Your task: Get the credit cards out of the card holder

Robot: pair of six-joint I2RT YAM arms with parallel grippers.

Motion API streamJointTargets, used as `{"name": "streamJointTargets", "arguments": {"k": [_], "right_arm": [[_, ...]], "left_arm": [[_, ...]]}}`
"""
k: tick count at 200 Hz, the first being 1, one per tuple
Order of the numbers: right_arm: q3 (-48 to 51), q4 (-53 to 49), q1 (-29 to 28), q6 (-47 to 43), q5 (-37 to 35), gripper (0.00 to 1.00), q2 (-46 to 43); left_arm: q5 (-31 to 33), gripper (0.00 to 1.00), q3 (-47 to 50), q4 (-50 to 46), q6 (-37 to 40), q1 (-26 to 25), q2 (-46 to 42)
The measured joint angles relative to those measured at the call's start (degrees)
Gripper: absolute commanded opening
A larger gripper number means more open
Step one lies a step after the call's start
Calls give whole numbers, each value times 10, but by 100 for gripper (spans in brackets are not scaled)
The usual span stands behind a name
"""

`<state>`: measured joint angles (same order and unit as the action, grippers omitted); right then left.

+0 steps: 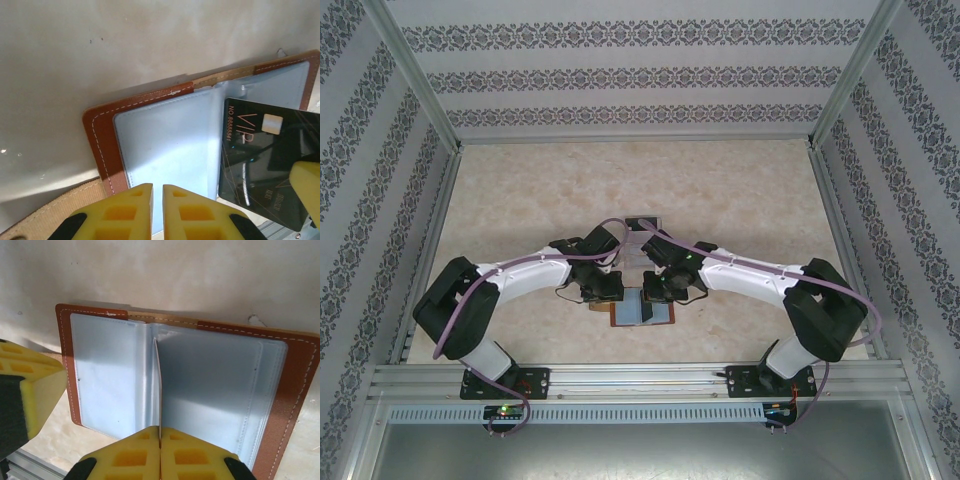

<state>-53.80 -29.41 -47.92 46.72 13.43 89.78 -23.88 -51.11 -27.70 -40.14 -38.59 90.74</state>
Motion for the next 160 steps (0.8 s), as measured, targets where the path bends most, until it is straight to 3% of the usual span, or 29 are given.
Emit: {"name": "streamJointTargets", "arguments": {"k": [72, 160], "right_arm": [[-12, -9, -15, 16, -6, 15, 15], [-12, -11, -25, 42, -6, 10, 3]], "left_arm": [[3, 13, 0, -2, 1, 0, -2], [4, 13, 4, -7, 9, 1, -12]]}}
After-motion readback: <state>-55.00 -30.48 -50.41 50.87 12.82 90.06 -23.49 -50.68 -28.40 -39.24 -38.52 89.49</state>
